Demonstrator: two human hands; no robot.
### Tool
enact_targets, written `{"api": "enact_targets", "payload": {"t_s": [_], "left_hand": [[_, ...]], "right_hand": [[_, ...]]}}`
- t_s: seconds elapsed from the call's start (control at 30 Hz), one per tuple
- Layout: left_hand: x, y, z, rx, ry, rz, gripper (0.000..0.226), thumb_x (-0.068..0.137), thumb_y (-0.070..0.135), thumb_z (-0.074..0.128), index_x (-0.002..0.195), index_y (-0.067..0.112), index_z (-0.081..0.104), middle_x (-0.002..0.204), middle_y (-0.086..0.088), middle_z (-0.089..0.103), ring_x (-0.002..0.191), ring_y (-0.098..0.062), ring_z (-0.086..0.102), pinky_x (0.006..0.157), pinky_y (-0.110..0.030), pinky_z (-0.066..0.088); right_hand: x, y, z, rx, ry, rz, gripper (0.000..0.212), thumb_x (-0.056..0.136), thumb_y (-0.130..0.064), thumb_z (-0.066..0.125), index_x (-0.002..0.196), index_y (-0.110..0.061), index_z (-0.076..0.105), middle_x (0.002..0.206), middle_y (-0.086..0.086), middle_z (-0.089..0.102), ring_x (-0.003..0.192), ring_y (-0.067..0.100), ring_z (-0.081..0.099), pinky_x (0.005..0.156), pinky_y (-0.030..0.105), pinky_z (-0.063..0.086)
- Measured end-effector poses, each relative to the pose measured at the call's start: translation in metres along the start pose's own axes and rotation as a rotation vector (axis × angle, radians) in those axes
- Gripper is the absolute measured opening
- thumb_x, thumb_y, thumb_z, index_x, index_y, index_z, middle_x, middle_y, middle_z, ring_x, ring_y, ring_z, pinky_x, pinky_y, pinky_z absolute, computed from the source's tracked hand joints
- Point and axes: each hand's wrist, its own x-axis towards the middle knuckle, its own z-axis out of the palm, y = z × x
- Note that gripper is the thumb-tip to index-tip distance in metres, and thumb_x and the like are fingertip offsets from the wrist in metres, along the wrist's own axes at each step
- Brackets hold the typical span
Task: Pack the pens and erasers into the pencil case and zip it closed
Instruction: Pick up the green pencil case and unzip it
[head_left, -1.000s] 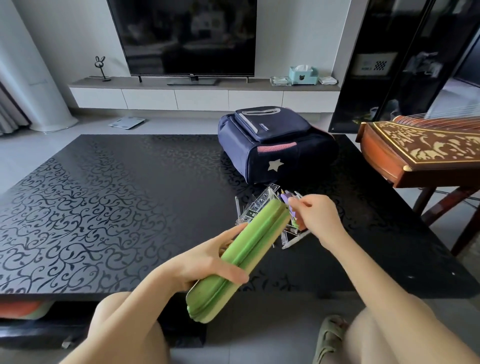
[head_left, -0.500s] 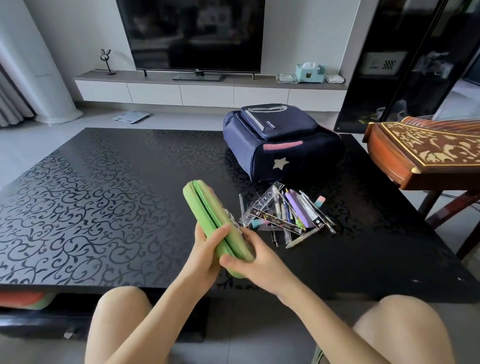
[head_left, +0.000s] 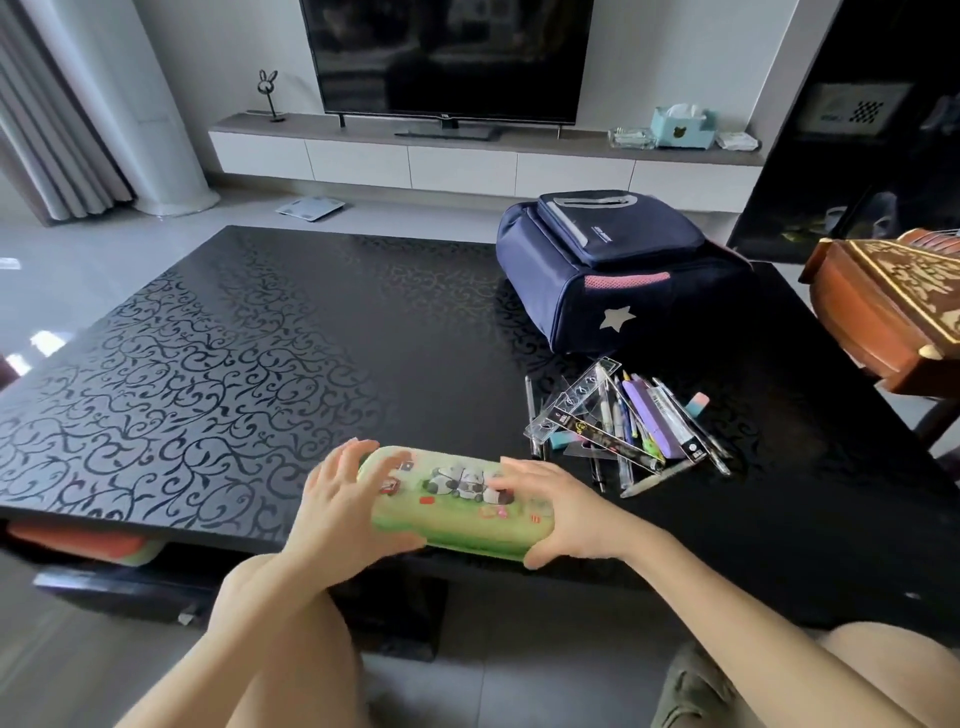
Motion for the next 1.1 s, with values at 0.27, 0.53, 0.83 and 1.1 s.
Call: {"api": "enact_targets", "payload": {"t_s": [0.27, 0.53, 0.83, 1.1], "left_hand": [[0.040, 0.001, -0.016, 0.119, -0.458, 0.160, 0.097, 0.059, 0.069, 0.065, 0.140, 0.047, 0.016, 0.133, 0.008, 0.040, 0.116, -0.016, 0.042, 0.089, -0.025, 0.039], [0.069, -0.014, -0.050, -0.320, -0.276, -0.044, 0.014, 0.087, 0.041, 0.056, 0.095, 0.031, 0.061, 0.084, 0.006, 0.065, 0.079, -0.012, 0.061, 0.071, -0.026, 0.045], [0.106, -0.038, -0.007, -0.370, 0.029, -0.320, 0.030, 0.082, -0.002, 0.053, 0.105, 0.012, 0.067, 0.098, -0.011, 0.066, 0.086, -0.024, 0.054, 0.075, -0.031, 0.044], [0.097, -0.011, 0.000, -0.111, 0.202, -0.057, 0.030, 0.073, 0.004, 0.072, 0.102, 0.010, 0.069, 0.104, -0.014, 0.065, 0.098, -0.037, 0.054, 0.086, -0.044, 0.043]], "right_hand": [[0.006, -0.004, -0.036, 0.069, -0.163, 0.007, 0.082, 0.069, -0.006, 0.067, 0.125, -0.059, 0.039, 0.147, -0.024, 0.027, 0.136, -0.007, 0.013, 0.104, 0.027, 0.033], [0.016, 0.048, -0.071, -0.651, 0.344, 0.484, 0.050, 0.085, -0.048, 0.058, 0.124, -0.018, 0.053, 0.110, 0.001, 0.063, 0.105, 0.022, 0.056, 0.083, 0.033, 0.048], [0.010, 0.059, -0.060, -0.892, 0.340, 0.509, 0.016, 0.089, -0.011, 0.051, 0.100, -0.011, 0.063, 0.090, 0.002, 0.062, 0.085, 0.019, 0.058, 0.070, 0.027, 0.044], [0.033, 0.059, -0.066, -0.892, 0.437, 0.249, 0.046, 0.091, -0.029, 0.056, 0.133, -0.015, 0.045, 0.126, 0.004, 0.057, 0.117, 0.025, 0.049, 0.098, 0.037, 0.036]]}}
